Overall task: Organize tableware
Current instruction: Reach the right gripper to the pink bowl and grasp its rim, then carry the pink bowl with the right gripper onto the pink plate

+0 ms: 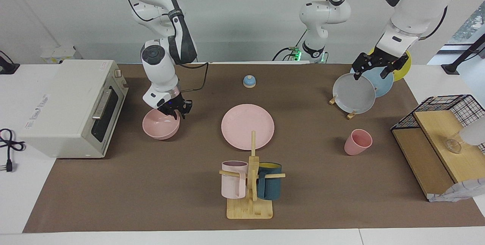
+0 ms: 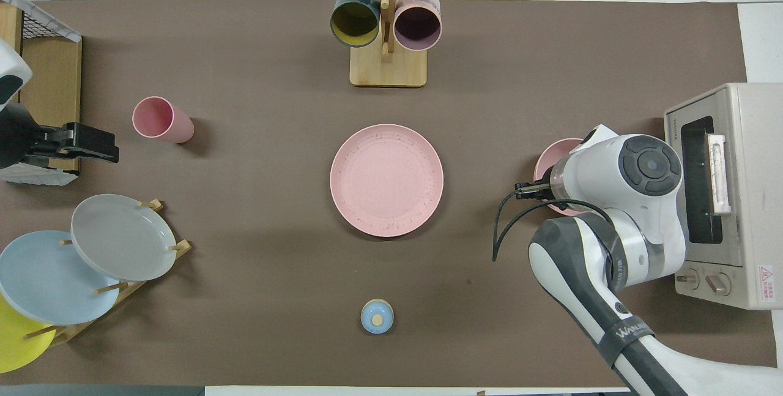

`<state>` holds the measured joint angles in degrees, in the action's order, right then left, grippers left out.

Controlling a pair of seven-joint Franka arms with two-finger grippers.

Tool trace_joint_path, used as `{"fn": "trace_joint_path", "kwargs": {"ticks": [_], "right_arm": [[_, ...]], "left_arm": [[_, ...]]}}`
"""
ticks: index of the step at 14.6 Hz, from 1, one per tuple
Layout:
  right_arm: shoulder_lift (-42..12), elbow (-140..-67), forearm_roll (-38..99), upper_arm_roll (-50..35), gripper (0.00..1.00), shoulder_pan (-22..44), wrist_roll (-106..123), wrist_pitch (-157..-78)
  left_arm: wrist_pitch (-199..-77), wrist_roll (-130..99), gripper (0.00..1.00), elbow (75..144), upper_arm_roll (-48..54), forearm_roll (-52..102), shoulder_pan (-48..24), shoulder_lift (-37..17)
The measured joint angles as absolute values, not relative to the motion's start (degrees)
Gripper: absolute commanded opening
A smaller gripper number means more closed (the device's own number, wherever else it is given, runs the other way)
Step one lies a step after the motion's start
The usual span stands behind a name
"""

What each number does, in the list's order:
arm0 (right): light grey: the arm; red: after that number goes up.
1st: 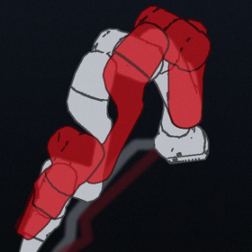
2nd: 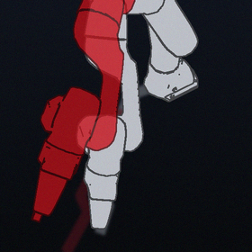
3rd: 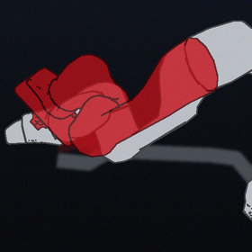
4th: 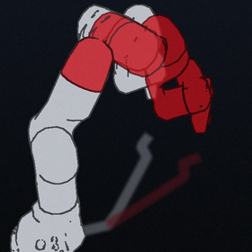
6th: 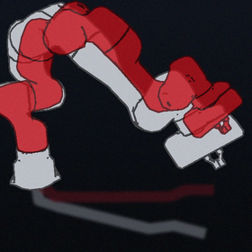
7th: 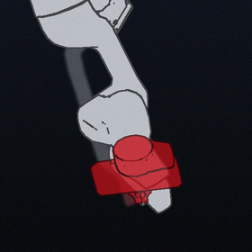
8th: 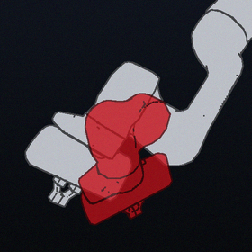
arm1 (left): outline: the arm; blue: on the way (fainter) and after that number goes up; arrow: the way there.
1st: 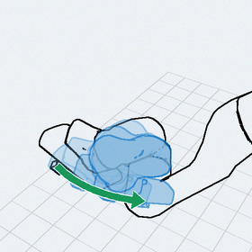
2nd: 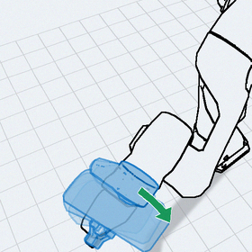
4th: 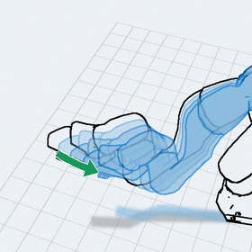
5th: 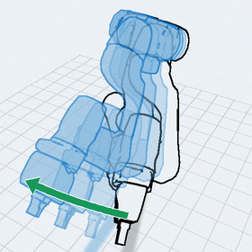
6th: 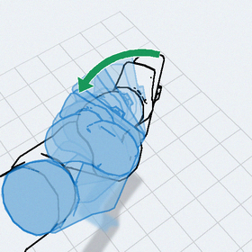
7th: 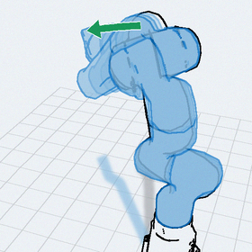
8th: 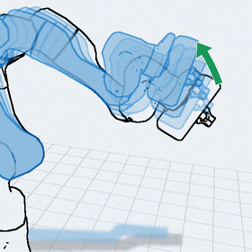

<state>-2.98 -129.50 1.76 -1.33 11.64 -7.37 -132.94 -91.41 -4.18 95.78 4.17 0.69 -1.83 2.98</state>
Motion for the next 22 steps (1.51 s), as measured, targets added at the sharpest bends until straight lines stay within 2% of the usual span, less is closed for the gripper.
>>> {"fn": "trace_joint_path", "kwargs": {"ticks": [1, 4, 6, 9, 12, 14, 16, 17, 19, 22], "right_arm": [[-3.03, -129.51, 1.75, -1.33, 0.00, 11.65, -7.22, -132.94], [-2.83, -128.97, 0.29, -1.34, 0.00, 11.68, -6.50, -132.49], [-2.94, -127.13, -0.42, -1.44, 0.00, 12.51, -6.33, -129.24], [-5.33, -115.54, -0.41, -1.68, 0.00, 17.16, -8.59, -119.54], [-12.80, -96.03, -0.42, -1.92, 0.00, 28.97, -24.32, -106.83], [-21.95, -82.23, -0.63, -1.97, 0.00, 36.86, -36.30, -101.74], [-31.10, -72.43, -1.31, -1.89, 0.00, 40.55, -41.46, -102.45], [-34.03, -70.84, -1.80, -1.85, 0.00, 41.17, -42.13, -104.60], [-37.38, -71.33, -4.00, -1.72, 0.00, 41.29, -42.24, -107.97], [-38.42, -73.25, -7.04, -1.58, 0.00, 41.21, -42.24, -109.02]], "left_arm": [[-91.41, -4.18, 1.00, 95.78, 4.17, 0.69, -1.83, 2.98], [-91.42, -4.18, 1.00, 95.78, 4.17, 0.69, -1.83, 2.98], [-91.45, -4.18, 1.00, 95.78, 4.16, 0.69, -1.83, 2.98], [-91.86, -4.18, 1.00, 95.80, 4.13, 0.69, -1.82, 2.94], [-96.56, -4.21, 1.00, 96.12, 3.96, 0.69, -1.80, -0.29], [-100.85, -4.21, 1.00, 94.78, 3.87, 0.69, -1.78, -7.00], [-103.82, -4.21, 1.00, 90.18, 3.79, 0.69, -1.77, -15.90], [-105.20, -4.21, 1.00, 88.20, 3.70, 0.69, -1.77, -19.42], [-107.56, -4.46, 1.00, 86.49, 3.54, 0.69, -1.75, -23.10], [-108.36, -5.64, 1.00, 86.51, 3.53, 0.69, -1.75, -23.70]]}}
